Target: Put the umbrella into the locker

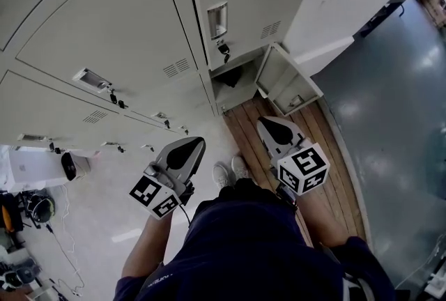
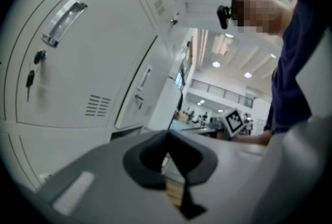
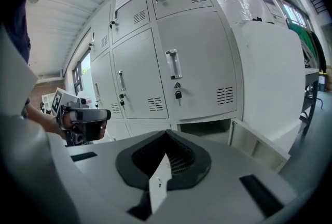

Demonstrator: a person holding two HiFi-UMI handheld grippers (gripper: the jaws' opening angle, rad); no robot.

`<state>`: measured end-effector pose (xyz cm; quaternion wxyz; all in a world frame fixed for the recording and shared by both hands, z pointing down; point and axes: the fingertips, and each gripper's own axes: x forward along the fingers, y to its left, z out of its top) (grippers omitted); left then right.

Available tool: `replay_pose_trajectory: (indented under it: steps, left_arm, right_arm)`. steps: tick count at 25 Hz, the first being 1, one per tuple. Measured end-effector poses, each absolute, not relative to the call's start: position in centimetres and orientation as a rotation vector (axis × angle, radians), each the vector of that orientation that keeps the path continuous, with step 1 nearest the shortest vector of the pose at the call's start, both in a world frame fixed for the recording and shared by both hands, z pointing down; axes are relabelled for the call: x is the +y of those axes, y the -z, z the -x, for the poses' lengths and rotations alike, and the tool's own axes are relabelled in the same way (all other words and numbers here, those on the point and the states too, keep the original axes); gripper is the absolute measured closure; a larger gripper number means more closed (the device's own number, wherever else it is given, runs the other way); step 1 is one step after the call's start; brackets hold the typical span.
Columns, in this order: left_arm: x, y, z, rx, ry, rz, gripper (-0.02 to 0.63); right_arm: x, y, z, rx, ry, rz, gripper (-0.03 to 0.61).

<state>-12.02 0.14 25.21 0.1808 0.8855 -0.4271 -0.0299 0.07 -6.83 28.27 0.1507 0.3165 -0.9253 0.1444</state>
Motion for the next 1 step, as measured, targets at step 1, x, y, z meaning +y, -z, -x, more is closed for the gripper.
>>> replay_pose_trajectory:
  steps: [1]
  left_arm:
    - [-0.09,-25.3,11.74,-1.207,0.082,-2.499,0.612]
  right_arm:
    - [-7.1,-28.35,-0.31,-2.658,-0.416,-0.906,0.572]
